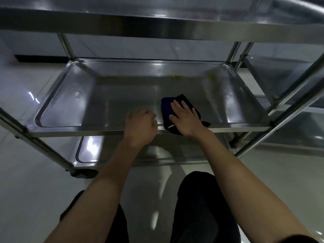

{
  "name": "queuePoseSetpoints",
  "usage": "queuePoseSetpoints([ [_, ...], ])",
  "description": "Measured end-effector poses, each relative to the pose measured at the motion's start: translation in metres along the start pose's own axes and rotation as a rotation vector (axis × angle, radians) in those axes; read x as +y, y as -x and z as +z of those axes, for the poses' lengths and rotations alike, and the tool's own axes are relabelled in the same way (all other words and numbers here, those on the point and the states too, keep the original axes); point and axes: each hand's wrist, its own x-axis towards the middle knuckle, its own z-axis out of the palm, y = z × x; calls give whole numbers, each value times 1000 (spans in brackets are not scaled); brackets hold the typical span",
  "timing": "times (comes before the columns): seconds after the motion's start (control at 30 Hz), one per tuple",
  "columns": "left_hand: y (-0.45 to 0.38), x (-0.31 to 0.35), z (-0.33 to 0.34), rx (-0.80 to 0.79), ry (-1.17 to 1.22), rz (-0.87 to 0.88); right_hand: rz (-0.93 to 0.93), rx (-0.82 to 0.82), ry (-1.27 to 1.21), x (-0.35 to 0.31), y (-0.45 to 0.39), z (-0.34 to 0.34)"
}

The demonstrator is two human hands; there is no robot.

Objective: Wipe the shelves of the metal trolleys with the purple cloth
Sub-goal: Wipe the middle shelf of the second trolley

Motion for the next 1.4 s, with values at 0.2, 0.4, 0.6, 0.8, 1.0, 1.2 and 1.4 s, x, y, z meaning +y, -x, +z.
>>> queuePoseSetpoints([
  [0.2,-9,45,20,8,-71,-129,44,12,-31,64,8,-20],
  [0.4,-7,54,24,32,-41,-199,177,6,-12,136,18,-52],
  [0.6,-28,89,26,-103,-33,-163,341,66,-21,201,48,-76],
  [0.8,-24,78,33,5,60,-137,413,44,47,232,64,-84],
  [1.0,-21,68,34,68,61,-97,421,-28,74,194,50,-73],
  [1.2,-17,54,26,38,97,-54,163,-38,68,77,20,-24],
  [1.4,-4,25,19,65,110,-19,102,-59,44,24,18,-4],
])
